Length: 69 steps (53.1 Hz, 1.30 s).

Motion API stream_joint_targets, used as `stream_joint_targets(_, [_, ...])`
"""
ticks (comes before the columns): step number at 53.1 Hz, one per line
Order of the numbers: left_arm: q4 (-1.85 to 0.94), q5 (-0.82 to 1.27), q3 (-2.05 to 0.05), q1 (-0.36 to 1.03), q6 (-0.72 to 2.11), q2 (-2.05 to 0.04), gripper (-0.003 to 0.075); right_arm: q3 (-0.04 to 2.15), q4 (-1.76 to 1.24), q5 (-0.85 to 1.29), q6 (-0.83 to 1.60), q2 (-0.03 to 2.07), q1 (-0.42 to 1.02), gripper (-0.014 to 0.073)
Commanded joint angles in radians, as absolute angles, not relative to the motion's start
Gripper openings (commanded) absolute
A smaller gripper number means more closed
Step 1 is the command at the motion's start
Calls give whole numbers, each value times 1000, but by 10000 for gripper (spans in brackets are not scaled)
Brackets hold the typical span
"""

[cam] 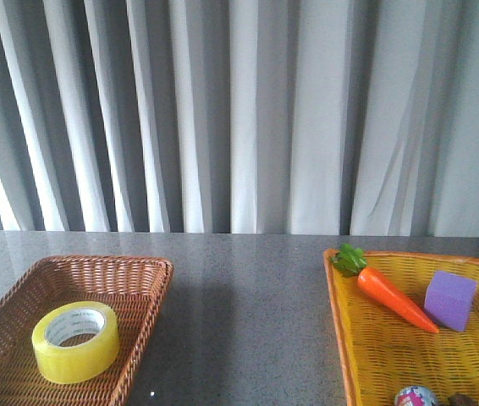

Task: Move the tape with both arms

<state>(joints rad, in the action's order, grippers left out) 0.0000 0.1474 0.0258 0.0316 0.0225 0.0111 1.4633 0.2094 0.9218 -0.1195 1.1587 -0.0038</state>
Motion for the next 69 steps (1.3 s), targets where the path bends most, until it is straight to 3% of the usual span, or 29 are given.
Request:
stream_joint_targets(1, [0,63,4,30,41,28,-7,1489,221,862,-120,1142,-9,-8])
stream_joint_targets(46, [-12,66,3,30,43,28,-7,1489,221,861,-120,1142,-9,-8])
stream_joint_targets(56, [-12,66,3,30,43,28,-6,1483,76,858,-117,1098,-10,-8])
stream_joint_targets(61, [-12,66,3,30,43,28,-6,1421,39,795,-88,1011,-10,-8])
stream_joint_targets(69, [-12,66,3,30,43,28,-6,1147,41,639,-93,786,-10,-8])
